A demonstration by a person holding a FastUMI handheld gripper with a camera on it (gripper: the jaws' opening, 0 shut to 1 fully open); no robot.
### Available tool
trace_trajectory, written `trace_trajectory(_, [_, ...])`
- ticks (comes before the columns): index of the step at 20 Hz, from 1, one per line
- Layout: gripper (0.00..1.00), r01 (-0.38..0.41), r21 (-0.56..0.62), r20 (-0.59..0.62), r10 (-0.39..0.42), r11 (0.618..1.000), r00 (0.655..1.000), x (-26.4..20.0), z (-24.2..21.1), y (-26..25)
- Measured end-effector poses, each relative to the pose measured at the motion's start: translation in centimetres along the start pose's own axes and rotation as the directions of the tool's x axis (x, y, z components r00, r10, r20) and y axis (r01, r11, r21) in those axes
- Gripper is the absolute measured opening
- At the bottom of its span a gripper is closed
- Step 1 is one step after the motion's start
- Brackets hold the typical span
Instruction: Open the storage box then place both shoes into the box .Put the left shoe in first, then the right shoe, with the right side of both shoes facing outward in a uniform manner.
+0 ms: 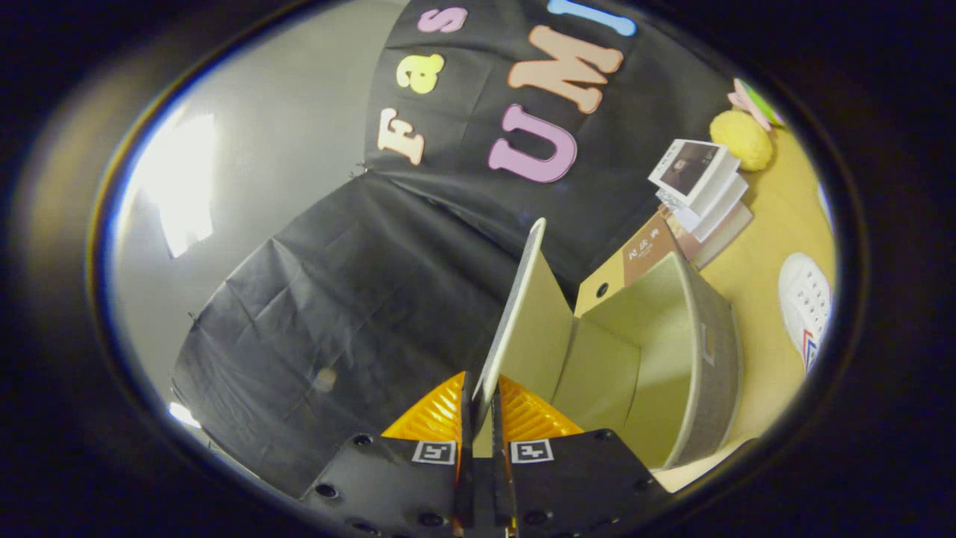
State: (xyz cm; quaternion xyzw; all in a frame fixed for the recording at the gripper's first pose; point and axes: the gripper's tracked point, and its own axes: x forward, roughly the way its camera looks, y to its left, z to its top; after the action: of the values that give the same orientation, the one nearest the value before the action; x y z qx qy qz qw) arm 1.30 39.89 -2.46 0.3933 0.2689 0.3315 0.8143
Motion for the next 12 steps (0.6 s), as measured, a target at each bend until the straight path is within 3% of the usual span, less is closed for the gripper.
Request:
trace_trajectory(4, [0.13,-0.038,0.009,-0.055,0.038,0.999,0.998,3.4,-2.6,3.0])
trace_trajectory(12, [0.14,-0.041,0.027,-0.134,0.044,0.999,0.99,9.5,-6.6,5.5])
